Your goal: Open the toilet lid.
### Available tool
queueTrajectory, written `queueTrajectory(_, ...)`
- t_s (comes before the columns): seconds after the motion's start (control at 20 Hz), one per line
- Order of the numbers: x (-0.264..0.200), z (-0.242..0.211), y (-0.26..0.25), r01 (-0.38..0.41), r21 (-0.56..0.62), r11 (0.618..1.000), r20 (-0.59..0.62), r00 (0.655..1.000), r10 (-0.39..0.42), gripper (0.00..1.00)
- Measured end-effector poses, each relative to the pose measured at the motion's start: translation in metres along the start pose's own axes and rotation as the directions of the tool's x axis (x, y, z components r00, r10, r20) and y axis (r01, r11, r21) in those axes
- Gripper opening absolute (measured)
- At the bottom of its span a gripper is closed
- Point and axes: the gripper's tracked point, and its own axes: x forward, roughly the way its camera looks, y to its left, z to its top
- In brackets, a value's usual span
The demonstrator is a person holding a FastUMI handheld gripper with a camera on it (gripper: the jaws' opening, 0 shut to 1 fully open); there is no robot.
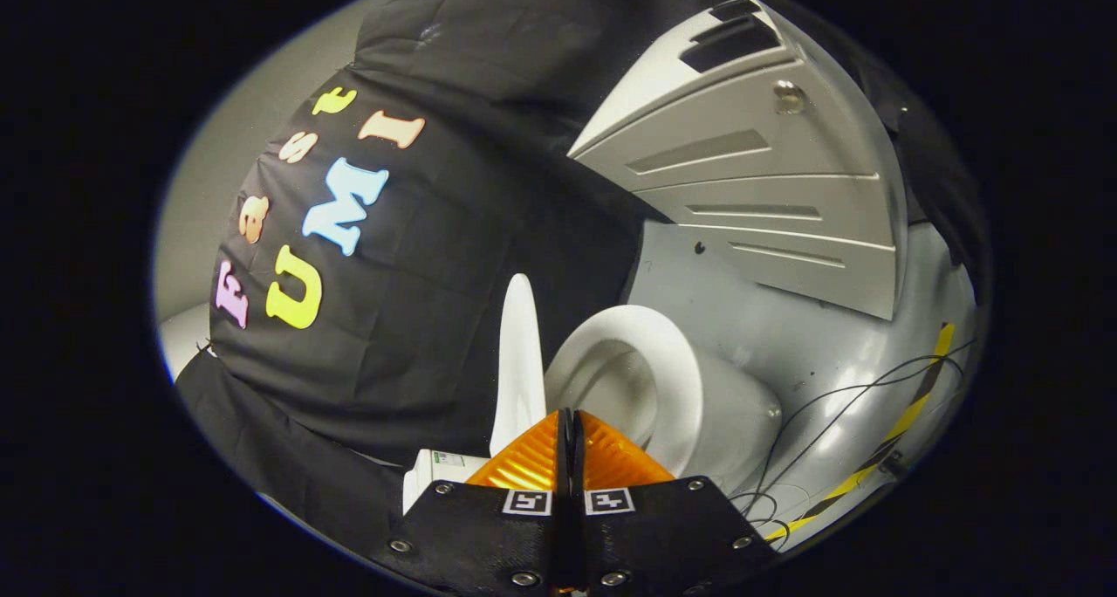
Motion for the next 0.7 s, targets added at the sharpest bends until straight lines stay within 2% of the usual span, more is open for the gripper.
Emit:
queueTrajectory(0.25,-0.018,-0.004,0.071,-0.118,-0.113,0.987,-0.002,0.993,0.118,0.0)
queueTrajectory(0.4,-0.026,-0.012,0.104,-0.149,-0.2,0.968,0.006,0.988,0.153,0.0)
queueTrajectory(0.55,-0.034,-0.023,0.136,-0.196,-0.232,0.953,0.0,0.98,0.201,0.0)
queueTrajectory(0.7,-0.038,-0.03,0.158,-0.21,-0.322,0.923,-0.009,0.976,0.218,0.0)
